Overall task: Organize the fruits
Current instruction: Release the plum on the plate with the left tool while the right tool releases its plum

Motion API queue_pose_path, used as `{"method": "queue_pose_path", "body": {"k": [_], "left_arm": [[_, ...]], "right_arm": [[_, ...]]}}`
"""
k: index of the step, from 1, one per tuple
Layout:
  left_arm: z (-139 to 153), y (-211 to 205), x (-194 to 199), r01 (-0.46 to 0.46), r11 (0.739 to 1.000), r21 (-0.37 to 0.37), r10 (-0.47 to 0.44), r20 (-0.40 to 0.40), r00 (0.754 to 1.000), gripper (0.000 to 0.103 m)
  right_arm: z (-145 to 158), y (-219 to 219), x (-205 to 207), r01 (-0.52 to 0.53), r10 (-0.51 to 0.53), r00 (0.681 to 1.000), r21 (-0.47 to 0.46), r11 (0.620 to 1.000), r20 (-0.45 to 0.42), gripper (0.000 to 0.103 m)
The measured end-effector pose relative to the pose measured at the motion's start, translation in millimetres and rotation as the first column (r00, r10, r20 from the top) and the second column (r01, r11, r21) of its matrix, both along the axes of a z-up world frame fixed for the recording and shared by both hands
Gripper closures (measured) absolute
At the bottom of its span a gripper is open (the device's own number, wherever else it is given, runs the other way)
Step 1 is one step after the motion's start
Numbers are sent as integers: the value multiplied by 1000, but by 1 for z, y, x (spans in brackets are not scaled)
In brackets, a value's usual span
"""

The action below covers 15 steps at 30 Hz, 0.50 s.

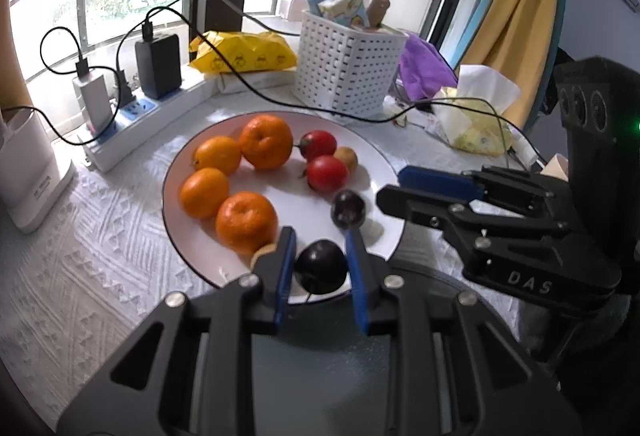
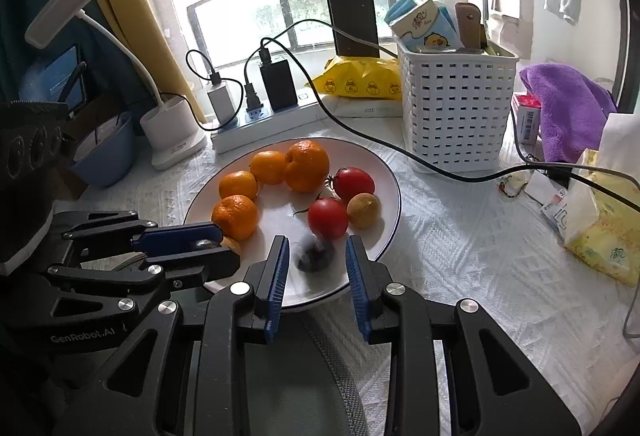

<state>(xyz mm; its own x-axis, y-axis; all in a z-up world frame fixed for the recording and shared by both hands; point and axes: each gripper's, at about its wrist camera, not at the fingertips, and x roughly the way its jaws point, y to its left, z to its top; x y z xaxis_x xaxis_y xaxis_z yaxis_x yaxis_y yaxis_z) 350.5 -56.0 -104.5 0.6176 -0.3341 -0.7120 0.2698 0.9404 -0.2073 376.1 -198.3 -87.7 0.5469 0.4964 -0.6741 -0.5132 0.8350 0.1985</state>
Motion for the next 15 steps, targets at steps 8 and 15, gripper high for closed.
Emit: {"method": "queue_pose_path", "body": {"k": [8, 15], "left_arm": [[9, 2, -11, 3, 1000, -4, -3, 28, 1000, 71], [18, 4, -27, -3, 1000, -1, 3, 51, 999, 70]], "right_arm": [[6, -4, -8, 19, -19, 1000, -3, 1000, 11, 72], [12, -10, -22, 35, -34, 999, -3, 999, 19, 72]]}}
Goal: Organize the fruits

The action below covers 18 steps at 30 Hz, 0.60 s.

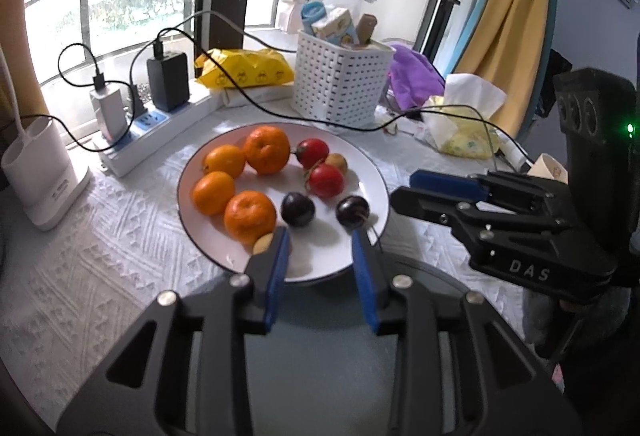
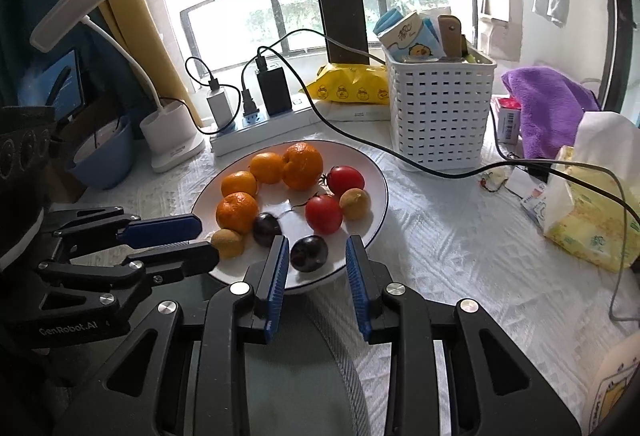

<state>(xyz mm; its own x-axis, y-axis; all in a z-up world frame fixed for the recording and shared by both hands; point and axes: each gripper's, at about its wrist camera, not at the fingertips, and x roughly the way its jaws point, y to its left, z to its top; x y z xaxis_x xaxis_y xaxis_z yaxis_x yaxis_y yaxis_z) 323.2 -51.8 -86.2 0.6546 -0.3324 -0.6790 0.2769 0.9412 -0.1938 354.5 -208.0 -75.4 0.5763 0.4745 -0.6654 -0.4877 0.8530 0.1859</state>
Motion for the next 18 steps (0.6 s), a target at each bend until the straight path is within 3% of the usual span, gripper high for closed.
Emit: {"method": "queue_pose_path", "body": {"k": [11, 18], "left_arm": [[9, 11, -31, -35, 999, -1, 35, 23, 999, 69], [6, 17, -54, -60, 997, 51, 58, 44, 997, 68]], "right_arm": [[4, -1, -26, 7, -7, 1000, -2, 1000, 8, 72], [6, 2, -45, 5, -5, 1000, -1, 1000, 15, 72]]}}
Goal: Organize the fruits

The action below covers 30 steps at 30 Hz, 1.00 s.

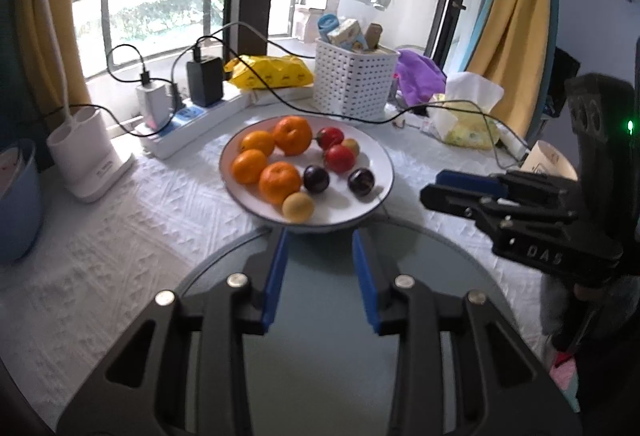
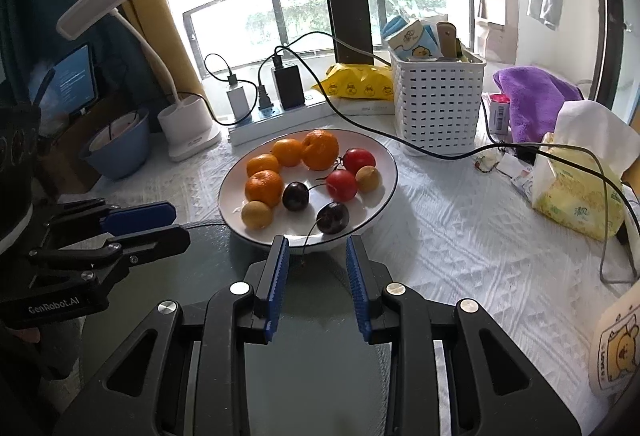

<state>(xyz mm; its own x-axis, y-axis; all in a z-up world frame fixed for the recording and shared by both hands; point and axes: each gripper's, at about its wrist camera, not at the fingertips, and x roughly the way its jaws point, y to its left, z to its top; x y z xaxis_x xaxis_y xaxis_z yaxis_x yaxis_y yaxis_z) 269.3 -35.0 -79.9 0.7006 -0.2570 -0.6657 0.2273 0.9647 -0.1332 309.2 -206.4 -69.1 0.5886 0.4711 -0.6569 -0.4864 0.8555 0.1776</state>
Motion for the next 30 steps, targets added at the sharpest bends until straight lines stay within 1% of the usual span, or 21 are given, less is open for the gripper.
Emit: {"method": "queue_pose_path", "body": {"k": [2, 3, 4, 10, 14, 17, 30], "left_arm": [[-1, 3, -7, -11, 1000, 5, 11, -3, 1000, 62], [-2, 4, -11, -17, 1000, 2, 17, -1, 1000, 53], [-2, 6, -15, -21, 1000, -1, 21, 1, 1000, 52], [-7, 10, -35, -34, 999, 2, 34, -10, 999, 52], [-7, 10, -49, -39, 999, 16, 39, -4, 999, 52], [-4, 12, -60, -43, 999, 33, 42, 15, 999, 51], [5, 15, -103, -60, 997, 49, 56, 77, 995, 50]], "right_arm": [[-1, 2, -4, -3, 3, 1000, 0, 1000, -1, 72], [-1, 3, -8, -7, 7, 1000, 0, 1000, -1, 72], [-1, 3, -9, -9, 9, 1000, 1, 1000, -2, 72], [-4, 11, -26, -24, 24, 1000, 2, 1000, -11, 72], [-5, 13, -40, -28, 28, 1000, 1, 1000, -9, 72], [-5, 13, -49, -26, 26, 1000, -3, 1000, -6, 72], [-1, 14, -91, -20, 20, 1000, -16, 1000, 18, 72]]}}
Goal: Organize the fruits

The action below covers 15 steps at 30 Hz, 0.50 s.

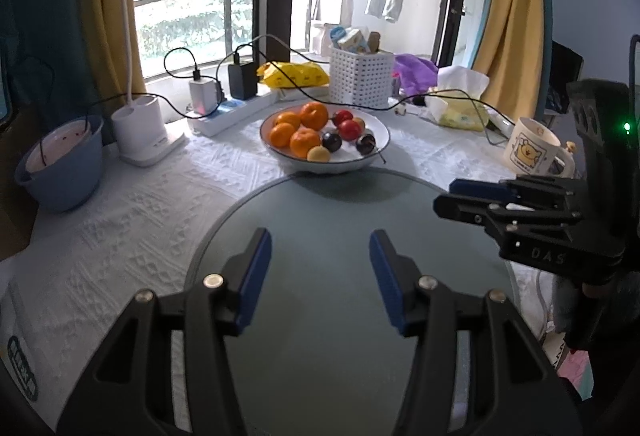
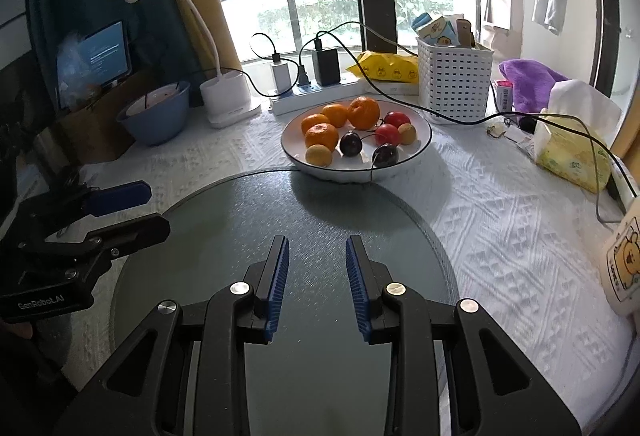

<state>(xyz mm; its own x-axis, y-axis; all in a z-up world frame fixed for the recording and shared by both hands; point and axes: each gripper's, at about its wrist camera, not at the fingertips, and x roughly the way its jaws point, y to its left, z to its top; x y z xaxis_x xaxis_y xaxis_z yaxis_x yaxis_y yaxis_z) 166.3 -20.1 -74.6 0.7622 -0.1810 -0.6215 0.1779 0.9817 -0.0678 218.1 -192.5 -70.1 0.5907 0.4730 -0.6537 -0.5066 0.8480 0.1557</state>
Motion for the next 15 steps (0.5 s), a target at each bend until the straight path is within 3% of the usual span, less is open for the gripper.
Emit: {"method": "queue_pose_path", "body": {"k": [8, 10, 12, 15], "left_arm": [[13, 8, -26, -28, 1000, 10, 27, 63, 998, 48], [17, 10, -33, -27, 1000, 1, 27, 78, 997, 27], [22, 10, -38, -26, 1000, 3, 25, 94, 995, 17], [30, 9, -48, -21, 1000, 13, 19, 116, 993, 16]], "right_arm": [[11, 0, -24, 8, -8, 999, -6, 1000, 36, 72], [14, 0, -28, 11, -11, 999, -8, 1000, 46, 72], [19, -2, -33, 17, -17, 998, -5, 1000, 58, 72], [28, -3, -42, 24, -23, 996, -3, 1000, 81, 72]]}}
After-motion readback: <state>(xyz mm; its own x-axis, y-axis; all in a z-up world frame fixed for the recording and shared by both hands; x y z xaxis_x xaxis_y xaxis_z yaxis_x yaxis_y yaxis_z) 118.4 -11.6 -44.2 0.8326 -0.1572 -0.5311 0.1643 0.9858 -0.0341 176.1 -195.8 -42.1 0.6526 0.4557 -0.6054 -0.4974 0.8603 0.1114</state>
